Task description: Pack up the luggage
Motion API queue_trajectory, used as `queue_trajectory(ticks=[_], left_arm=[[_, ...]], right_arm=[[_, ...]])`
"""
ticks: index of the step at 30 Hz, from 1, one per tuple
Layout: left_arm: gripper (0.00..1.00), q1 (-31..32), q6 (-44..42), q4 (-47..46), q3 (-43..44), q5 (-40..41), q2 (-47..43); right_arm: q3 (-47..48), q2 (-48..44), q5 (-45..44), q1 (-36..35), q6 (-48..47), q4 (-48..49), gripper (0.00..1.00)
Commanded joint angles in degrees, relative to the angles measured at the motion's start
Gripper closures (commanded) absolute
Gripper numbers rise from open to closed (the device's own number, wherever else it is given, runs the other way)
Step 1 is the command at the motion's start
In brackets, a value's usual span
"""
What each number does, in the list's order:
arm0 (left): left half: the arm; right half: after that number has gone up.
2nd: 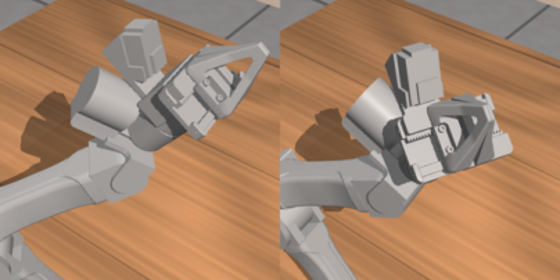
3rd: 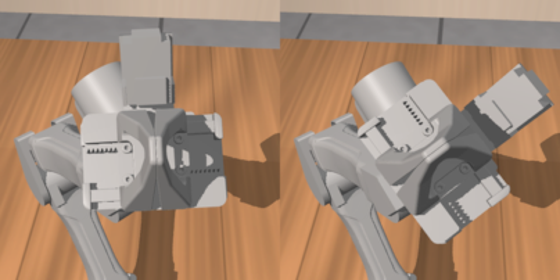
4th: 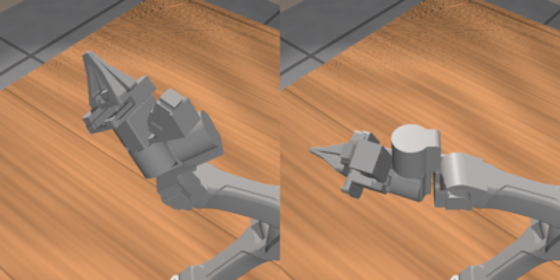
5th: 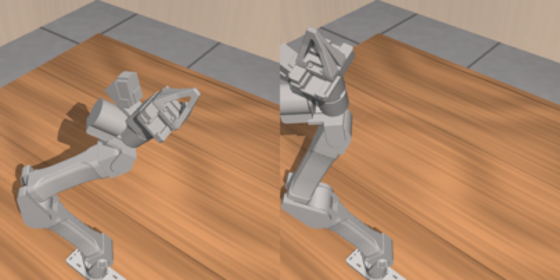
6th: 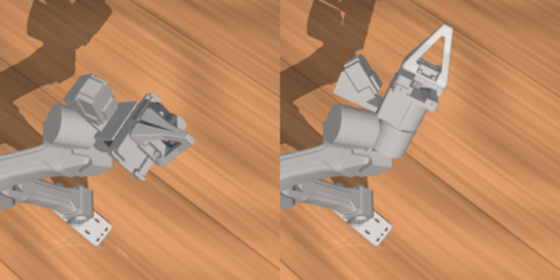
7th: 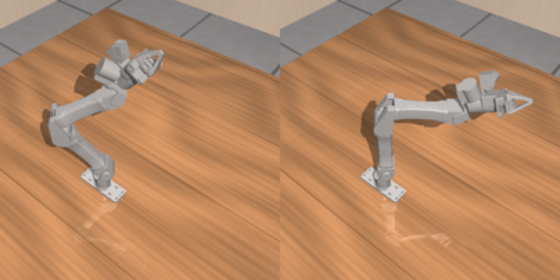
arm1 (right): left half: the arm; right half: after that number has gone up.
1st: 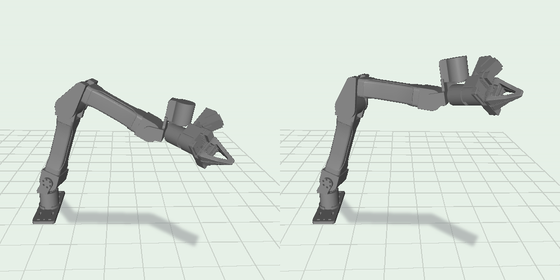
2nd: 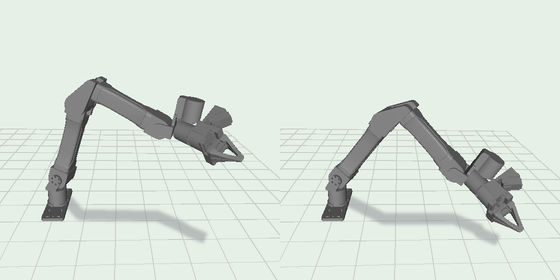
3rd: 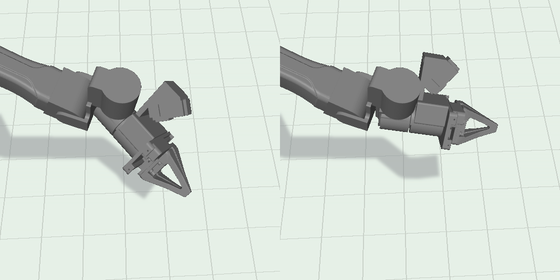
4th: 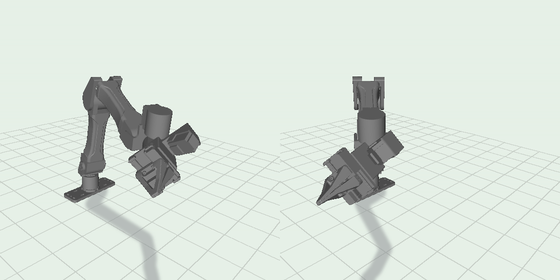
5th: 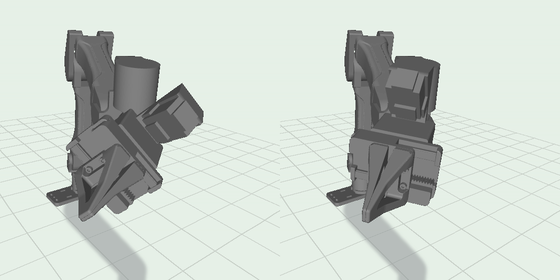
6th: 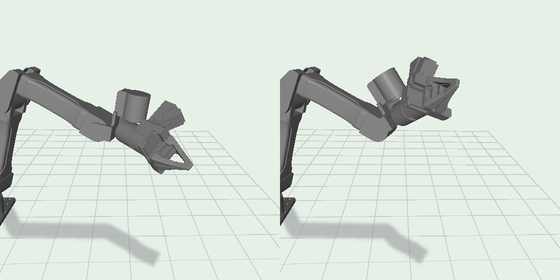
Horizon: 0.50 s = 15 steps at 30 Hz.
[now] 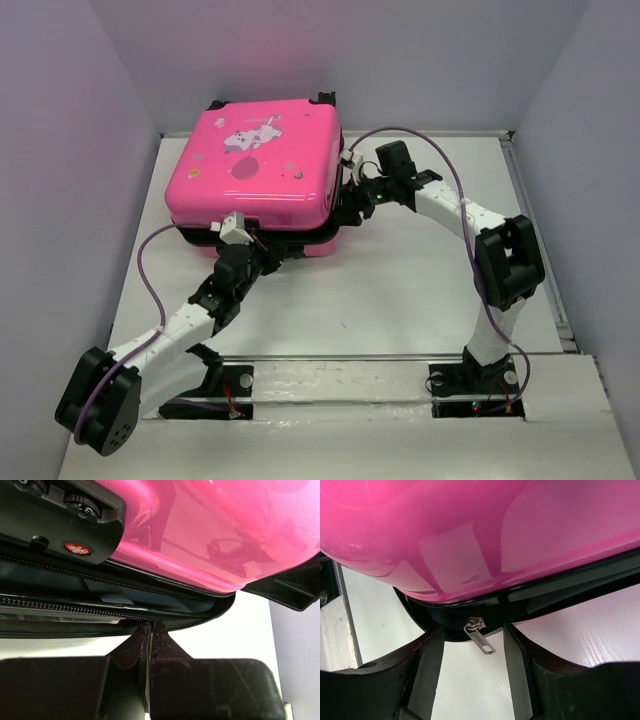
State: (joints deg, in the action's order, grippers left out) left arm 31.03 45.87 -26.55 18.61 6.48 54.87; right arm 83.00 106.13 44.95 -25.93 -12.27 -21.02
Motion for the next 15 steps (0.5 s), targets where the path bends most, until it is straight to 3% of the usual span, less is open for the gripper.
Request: queue_trajectory(ticks=[1,8,15], left_arm=[[0.94,-0.1,-2.4,0.3,-0.6,1.4,-1.4],[0.94,0.0,-2.4,0.3,-0.5,1.3,-1.6],[0.94,-0.1,-2.3,0.2,-0.6,1.3,-1.9]], right_arm=[[2.7,1.2,1.5,-0.7,-0.7,-2.5,0.42],[2.4,2.0,0.3,-1.3,0.3,-2.4,0.51],[0.9,1.5,-14.0,-3.2,7.2,1.3,0.65]])
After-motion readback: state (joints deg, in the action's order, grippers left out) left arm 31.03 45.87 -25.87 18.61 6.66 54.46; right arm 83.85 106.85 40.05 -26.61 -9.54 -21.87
